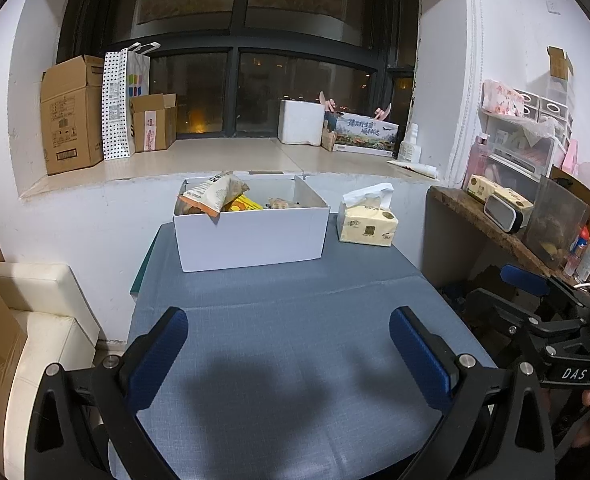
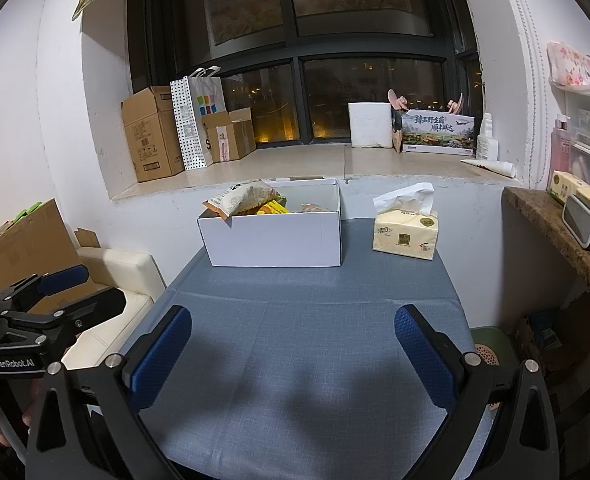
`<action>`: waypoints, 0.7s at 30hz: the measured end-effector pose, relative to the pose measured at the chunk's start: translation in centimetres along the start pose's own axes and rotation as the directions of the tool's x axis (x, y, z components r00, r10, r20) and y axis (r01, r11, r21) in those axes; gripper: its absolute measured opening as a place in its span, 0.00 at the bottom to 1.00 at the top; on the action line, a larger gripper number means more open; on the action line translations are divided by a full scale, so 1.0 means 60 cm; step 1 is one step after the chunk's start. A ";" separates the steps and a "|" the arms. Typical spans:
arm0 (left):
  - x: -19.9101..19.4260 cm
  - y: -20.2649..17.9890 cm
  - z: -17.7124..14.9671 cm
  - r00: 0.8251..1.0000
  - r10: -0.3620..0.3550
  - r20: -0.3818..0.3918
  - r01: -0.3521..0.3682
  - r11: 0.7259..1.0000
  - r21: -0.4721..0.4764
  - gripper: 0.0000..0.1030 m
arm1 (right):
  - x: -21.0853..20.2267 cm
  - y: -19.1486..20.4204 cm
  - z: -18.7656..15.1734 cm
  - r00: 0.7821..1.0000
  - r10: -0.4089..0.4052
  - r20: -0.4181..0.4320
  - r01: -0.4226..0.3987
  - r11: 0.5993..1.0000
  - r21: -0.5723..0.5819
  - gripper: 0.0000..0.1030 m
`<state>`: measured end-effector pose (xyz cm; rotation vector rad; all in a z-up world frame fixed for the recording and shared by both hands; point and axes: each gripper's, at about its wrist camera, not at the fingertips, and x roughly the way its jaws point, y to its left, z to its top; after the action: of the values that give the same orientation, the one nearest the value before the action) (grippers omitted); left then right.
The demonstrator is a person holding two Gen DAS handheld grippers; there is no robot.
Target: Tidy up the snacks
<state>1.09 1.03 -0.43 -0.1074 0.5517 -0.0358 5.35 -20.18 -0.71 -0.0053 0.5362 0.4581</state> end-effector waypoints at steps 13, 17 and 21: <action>-0.001 0.001 -0.001 1.000 -0.001 -0.004 0.001 1.000 0.002 1.00 | 0.003 -0.002 -0.002 1.000 0.002 -0.003 -0.002 1.000 0.004 1.00; 0.000 -0.001 -0.001 1.000 -0.002 -0.006 0.002 1.000 0.005 1.00 | 0.003 -0.003 -0.002 1.000 0.003 -0.005 -0.003 1.000 0.007 1.00; 0.003 0.000 0.000 1.000 -0.003 -0.008 0.003 1.000 0.004 1.00 | 0.003 -0.004 -0.002 1.000 0.004 -0.006 -0.004 1.000 0.007 1.00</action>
<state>1.26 1.02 -0.53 -0.1044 0.5597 -0.0405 5.56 -20.35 -0.92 0.0013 0.5437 0.4603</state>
